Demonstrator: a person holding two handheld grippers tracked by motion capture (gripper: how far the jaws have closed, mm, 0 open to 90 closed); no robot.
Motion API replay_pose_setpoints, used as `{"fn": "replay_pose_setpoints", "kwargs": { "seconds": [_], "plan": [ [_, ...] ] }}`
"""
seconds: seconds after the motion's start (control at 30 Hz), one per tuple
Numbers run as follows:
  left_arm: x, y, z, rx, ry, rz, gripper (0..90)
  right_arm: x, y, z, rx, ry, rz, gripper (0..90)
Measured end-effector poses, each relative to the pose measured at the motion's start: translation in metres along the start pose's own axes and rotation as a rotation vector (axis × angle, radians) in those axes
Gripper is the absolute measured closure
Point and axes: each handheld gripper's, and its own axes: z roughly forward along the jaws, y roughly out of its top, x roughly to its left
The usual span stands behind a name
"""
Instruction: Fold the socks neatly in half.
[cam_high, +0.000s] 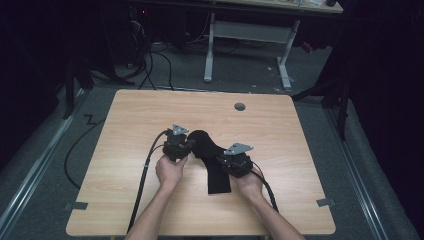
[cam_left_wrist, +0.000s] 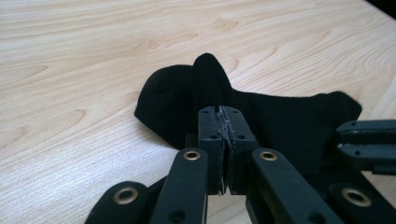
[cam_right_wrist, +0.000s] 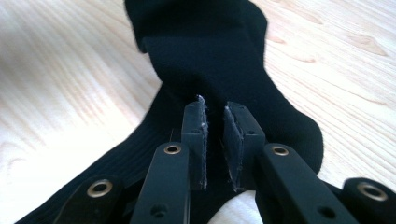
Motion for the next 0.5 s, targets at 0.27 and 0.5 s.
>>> {"fn": "replay_pose_setpoints", "kwargs": {
  "seconds": [0.27,0.5],
  "plan": [
    [0.004,-0.006,0.012,0.058,0.032,0.006,87.5,-0.001,-0.005,0.015,0.054,0.024,-0.001,75.9],
    [0.0,-0.006,0.014,0.057,0.025,0.017,87.6,-0.005,-0.007,0.018,0.055,0.05,0.006,72.6]
  ]
}}
